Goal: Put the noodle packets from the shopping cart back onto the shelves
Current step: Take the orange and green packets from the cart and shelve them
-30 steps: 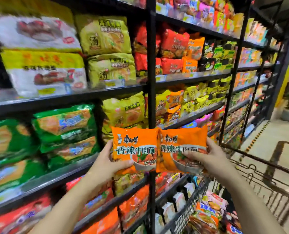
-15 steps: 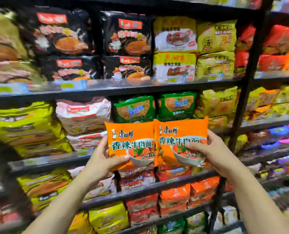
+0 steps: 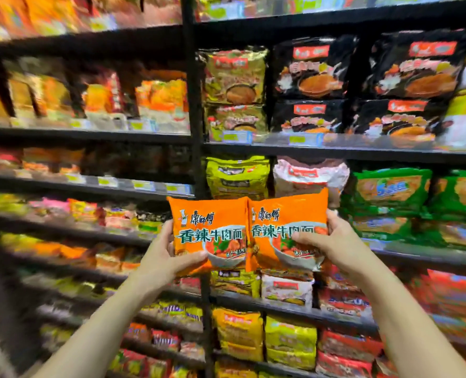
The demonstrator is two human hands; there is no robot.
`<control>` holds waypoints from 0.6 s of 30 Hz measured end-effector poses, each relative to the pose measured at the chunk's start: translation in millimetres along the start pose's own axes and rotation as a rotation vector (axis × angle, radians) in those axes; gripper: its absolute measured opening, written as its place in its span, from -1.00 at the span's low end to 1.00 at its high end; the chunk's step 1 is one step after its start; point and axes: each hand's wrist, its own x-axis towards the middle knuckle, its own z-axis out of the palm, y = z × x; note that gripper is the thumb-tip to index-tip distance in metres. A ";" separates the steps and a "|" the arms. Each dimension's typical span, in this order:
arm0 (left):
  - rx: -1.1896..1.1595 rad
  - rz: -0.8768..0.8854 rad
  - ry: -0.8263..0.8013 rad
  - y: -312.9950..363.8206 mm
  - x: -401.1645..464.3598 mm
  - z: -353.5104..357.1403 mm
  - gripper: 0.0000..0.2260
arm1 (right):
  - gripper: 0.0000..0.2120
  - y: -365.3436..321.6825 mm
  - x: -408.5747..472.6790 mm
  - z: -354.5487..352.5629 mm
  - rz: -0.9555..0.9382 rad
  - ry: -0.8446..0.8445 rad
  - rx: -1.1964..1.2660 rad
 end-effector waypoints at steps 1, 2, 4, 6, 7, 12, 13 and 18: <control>0.004 0.000 0.033 0.1 -4.8 -14.6 -0.43 | -0.56 -1.3 6.5 16.0 -0.004 -0.030 0.000; 0.008 0.000 0.068 0.3 -10.5 -31.8 -0.44 | -0.55 -3.0 15.0 34.9 -0.008 -0.062 -0.002; 0.024 -0.001 0.123 -1.4 -20.9 -64.3 -0.44 | -0.53 -6.0 30.3 70.7 -0.026 -0.130 0.000; 0.046 0.002 0.159 -3.3 -29.4 -94.7 -0.43 | -0.54 -8.2 43.9 103.1 -0.030 -0.177 0.016; 0.053 0.002 0.191 -4.8 -32.8 -111.4 -0.42 | -0.54 -9.2 52.0 121.2 -0.033 -0.209 0.029; 0.098 -0.013 0.323 -12.0 -42.5 -182.5 -0.39 | -0.54 -6.6 88.0 207.5 -0.068 -0.328 0.046; 0.103 -0.015 0.347 -15.1 -41.6 -196.2 -0.39 | -0.55 -4.9 95.8 224.6 -0.074 -0.347 0.057; 0.128 -0.031 0.435 -25.6 -18.7 -263.5 -0.39 | -0.54 2.0 149.7 304.6 -0.081 -0.429 0.080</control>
